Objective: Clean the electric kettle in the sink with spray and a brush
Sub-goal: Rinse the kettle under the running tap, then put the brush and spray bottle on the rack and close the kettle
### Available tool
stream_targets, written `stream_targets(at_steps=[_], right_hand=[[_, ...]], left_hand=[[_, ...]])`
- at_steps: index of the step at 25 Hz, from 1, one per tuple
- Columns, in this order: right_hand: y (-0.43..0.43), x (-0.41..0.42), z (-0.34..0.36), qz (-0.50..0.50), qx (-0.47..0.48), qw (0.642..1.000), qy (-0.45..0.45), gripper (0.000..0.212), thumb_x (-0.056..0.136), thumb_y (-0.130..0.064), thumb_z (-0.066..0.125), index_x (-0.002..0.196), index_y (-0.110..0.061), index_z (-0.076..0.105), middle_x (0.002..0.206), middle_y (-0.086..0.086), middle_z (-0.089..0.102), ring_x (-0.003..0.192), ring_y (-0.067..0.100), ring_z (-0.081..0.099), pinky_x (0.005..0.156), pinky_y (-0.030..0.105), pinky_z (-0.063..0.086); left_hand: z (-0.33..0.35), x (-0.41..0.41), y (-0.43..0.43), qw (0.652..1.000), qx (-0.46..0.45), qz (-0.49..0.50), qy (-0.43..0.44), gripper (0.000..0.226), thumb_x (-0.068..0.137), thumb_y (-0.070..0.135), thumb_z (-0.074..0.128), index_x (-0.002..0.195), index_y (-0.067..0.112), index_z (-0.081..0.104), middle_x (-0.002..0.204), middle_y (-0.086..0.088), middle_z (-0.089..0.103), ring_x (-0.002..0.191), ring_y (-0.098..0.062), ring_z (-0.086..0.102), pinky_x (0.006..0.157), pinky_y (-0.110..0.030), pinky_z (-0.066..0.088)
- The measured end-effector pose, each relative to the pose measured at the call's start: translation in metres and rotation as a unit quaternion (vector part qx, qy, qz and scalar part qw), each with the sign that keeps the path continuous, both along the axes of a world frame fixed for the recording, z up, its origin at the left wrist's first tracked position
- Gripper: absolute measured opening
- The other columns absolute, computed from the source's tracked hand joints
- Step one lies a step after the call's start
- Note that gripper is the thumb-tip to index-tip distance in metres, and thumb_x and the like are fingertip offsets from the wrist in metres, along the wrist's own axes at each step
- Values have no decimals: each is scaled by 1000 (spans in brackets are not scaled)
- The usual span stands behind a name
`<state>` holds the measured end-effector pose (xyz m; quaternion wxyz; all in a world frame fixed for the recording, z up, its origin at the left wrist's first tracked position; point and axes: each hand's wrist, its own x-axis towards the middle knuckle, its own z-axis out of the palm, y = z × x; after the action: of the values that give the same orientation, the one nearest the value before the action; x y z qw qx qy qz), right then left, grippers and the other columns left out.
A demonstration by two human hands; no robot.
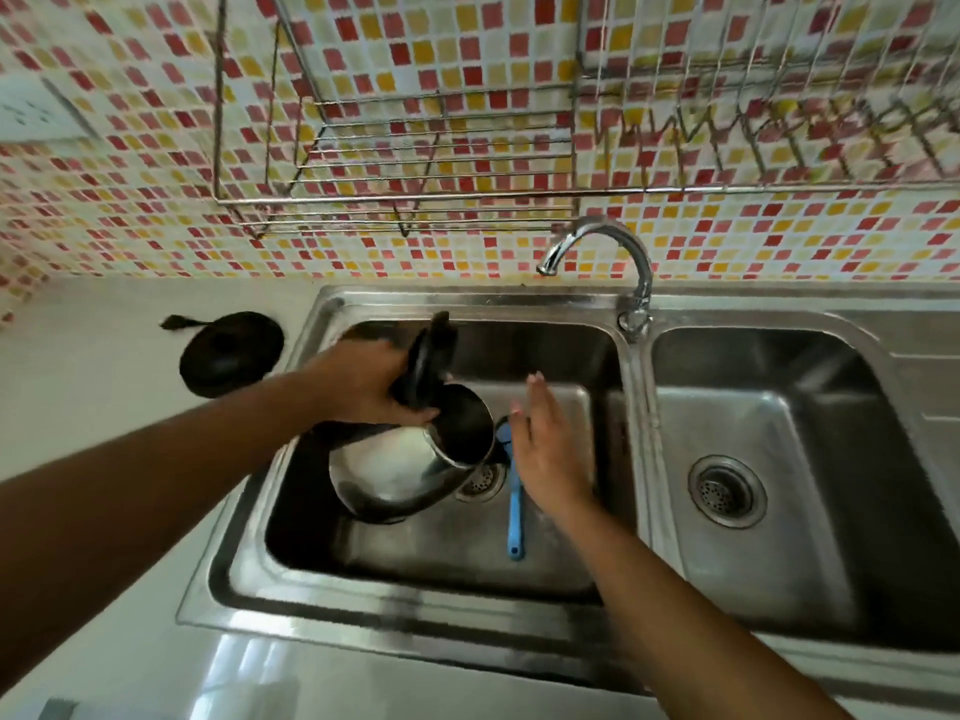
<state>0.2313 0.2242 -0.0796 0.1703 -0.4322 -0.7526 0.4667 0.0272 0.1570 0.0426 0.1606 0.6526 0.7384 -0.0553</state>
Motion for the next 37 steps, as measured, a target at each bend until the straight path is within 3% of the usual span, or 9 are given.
stream_targets(at_steps=[4,6,9,14,18,24,28,31,37], right_hand=[[-18,-43,-16,20,-162,983,-83,48,101,-37,40,135,-5,40,135,21,51,127,35,47,104,41,40],[-23,-53,-31,30,-157,983,-92,36,100,-34,44,121,-5,52,116,21,62,112,34,58,91,39,45],[-31,-69,-46,59,-85,986,-130,36,99,-33,47,110,-3,62,109,19,67,106,32,61,87,36,44],[-46,-88,-62,88,-44,986,-137,38,98,-36,48,97,-2,64,92,14,66,91,28,61,73,29,38],[-46,-98,-64,74,-35,985,-151,38,97,-40,47,104,-6,62,97,15,67,94,27,62,70,24,31],[-48,-87,-53,50,-141,983,-107,57,89,-54,55,129,-14,47,119,8,61,109,23,59,91,31,46],[-12,-42,-14,-42,5,998,38,25,95,-22,58,116,-10,59,100,5,67,89,17,67,83,32,57],[28,7,1,-140,138,980,22,14,92,-8,57,104,-11,64,92,5,66,78,12,63,70,11,47],[39,50,-39,-147,145,977,-47,17,86,0,61,100,-6,68,97,11,68,87,18,62,75,20,47]], left_hand=[[-29,-4,-65,947,58,214,-234,24,74,36,79,87,49,64,73,39,63,75,21,58,66,-6,42],[-60,-3,-90,908,82,277,-304,46,77,11,78,83,47,50,69,34,64,72,28,55,67,-5,42],[-93,-5,-111,853,93,358,-370,33,74,21,80,87,38,54,91,8,66,88,-3,66,86,-26,50],[-135,-16,-143,787,67,446,-422,53,52,58,83,98,42,61,91,17,68,91,-2,64,85,-21,44],[-149,-25,-146,765,91,464,-438,52,56,51,83,103,40,63,96,14,72,92,8,63,95,-20,46],[-146,-18,-164,704,170,557,-407,44,63,26,88,98,28,62,100,-2,68,104,-21,62,91,-26,50],[-131,5,-186,743,263,542,-293,63,54,59,74,110,33,59,105,2,64,104,-33,64,87,-52,54],[-93,56,-155,772,372,465,-221,67,70,30,76,130,17,49,124,3,40,118,-33,49,98,-51,46],[-81,49,-87,719,337,552,-254,60,84,16,70,137,18,42,142,-11,31,130,-28,38,110,-39,37]])
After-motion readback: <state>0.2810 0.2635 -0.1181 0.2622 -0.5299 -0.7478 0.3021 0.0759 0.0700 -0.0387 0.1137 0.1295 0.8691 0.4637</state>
